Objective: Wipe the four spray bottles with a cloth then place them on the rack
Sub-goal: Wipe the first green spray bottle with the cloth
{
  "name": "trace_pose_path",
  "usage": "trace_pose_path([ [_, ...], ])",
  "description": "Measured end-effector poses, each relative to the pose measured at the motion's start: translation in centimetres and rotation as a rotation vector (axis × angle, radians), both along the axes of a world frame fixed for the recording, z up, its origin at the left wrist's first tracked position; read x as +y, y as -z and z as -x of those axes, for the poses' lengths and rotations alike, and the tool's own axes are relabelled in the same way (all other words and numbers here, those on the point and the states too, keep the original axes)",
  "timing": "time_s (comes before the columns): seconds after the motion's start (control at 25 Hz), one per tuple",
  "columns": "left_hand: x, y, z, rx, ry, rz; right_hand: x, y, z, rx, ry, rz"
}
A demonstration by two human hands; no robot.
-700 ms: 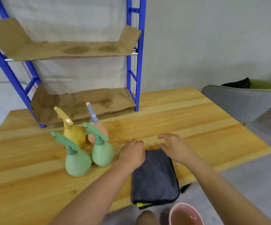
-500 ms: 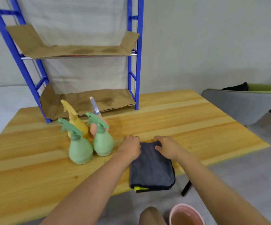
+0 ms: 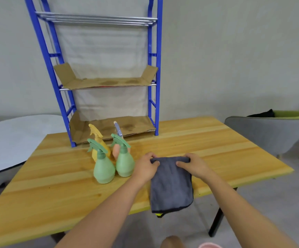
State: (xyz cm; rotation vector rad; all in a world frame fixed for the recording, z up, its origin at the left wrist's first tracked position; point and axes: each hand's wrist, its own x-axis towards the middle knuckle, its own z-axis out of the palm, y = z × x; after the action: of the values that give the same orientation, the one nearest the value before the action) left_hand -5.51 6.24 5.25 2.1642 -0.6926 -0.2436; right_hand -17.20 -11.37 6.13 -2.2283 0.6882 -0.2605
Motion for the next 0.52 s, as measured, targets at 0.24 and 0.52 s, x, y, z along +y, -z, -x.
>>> trace_pose_path([
  [0.24,1.5,-4.2,3.1,0.136,-0.138,0.357,5.5,-4.1,0.3,-0.371,0.116,-0.290],
  [0.52,5.3,-7.4,4.8,0.187,-0.083,0.590,10.9,-6.3,1.8,-0.528,-0.175,-0.415],
])
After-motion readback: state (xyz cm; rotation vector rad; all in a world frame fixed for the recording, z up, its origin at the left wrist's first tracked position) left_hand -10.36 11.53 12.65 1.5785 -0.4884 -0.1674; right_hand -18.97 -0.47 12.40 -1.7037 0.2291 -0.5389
